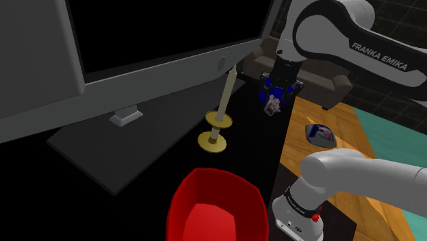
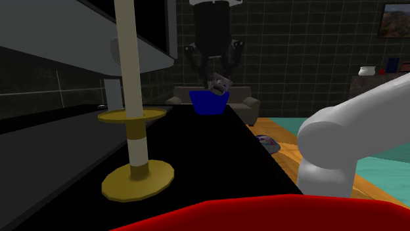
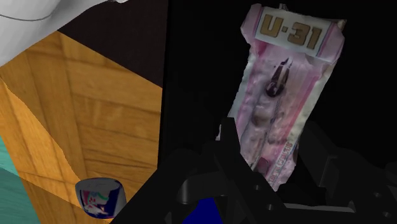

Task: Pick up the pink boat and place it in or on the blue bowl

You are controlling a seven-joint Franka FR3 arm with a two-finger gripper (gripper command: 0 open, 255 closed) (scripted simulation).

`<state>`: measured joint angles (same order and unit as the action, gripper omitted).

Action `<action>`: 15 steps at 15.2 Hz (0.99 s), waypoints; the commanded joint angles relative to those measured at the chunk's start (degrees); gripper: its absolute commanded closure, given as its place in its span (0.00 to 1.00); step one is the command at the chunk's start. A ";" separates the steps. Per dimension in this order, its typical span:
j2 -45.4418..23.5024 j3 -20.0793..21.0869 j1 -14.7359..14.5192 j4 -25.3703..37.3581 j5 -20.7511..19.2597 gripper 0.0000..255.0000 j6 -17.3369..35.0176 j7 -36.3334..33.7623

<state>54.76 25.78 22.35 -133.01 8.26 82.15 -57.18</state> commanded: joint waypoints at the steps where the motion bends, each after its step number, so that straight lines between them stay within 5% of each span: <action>1: -0.57 -0.31 0.26 1.83 -0.37 1.00 -1.27 0.13; 8: -2.79 -1.08 1.16 7.94 -1.48 1.00 -5.14 0.50; 15: -9.07 -7.12 4.43 8.26 -7.46 1.00 0.84 7.71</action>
<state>46.74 19.62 26.25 -124.64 1.74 81.76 -50.65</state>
